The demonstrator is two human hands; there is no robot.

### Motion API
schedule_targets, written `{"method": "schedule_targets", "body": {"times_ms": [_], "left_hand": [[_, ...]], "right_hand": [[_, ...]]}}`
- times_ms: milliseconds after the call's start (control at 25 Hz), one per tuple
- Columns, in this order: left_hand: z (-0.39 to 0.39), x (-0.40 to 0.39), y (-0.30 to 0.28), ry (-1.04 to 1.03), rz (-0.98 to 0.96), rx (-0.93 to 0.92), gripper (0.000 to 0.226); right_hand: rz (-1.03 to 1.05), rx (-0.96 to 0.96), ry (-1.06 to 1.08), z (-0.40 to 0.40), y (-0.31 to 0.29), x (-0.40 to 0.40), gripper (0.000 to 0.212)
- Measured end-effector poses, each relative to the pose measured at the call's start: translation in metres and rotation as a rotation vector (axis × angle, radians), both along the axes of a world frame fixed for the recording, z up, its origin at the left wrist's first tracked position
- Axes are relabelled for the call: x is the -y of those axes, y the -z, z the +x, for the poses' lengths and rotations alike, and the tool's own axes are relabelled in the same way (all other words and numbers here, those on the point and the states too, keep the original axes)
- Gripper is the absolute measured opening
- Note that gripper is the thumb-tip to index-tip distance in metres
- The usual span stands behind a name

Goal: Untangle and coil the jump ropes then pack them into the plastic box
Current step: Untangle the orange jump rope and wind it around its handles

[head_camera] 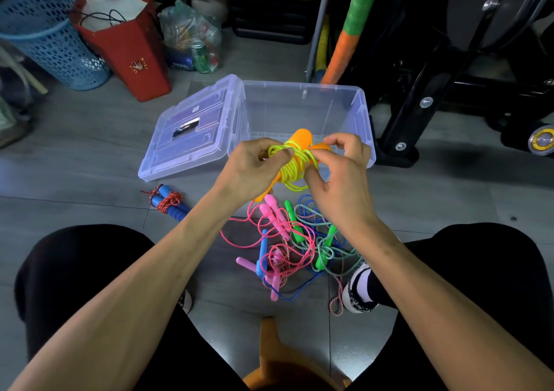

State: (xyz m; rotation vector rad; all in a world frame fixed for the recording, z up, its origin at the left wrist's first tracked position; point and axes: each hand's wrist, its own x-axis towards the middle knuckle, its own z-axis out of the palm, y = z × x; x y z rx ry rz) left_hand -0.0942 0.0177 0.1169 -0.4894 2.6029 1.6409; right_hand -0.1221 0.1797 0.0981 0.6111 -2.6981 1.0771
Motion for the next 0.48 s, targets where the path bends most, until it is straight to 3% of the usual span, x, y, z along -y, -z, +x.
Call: {"method": "schedule_targets", "body": {"times_ms": [160,360,480], "left_hand": [[0.0026,-0.001,0.0,0.0,-0.01,0.002,0.02],[0.0014,-0.0011,-0.0011,-0.026,-0.005,0.017,0.025],[0.0021,-0.0017,-0.0004,0.001,-0.033,0.013,0.024]], "right_hand": [[-0.02,0.129,-0.025,-0.0033,-0.0002,0.0013,0.013],[0.047,-0.057,-0.074,-0.0012,0.0011,0.0014,0.01],[0.069,0.098,-0.086,-0.0007,0.0016,0.0044,0.019]]}}
